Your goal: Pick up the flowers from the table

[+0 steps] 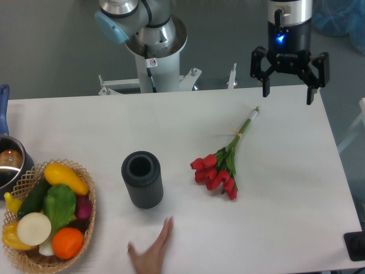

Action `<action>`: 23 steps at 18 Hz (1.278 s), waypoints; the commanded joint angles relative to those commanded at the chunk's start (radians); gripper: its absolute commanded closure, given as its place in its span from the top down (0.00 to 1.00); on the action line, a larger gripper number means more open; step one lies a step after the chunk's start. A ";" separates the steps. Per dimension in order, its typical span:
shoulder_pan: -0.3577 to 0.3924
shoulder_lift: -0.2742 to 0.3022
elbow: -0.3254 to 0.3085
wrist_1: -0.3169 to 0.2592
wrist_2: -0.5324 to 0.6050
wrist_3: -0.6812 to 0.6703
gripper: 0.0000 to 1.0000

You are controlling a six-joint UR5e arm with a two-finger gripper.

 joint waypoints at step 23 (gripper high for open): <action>0.114 -0.035 -0.255 0.143 0.024 0.035 1.00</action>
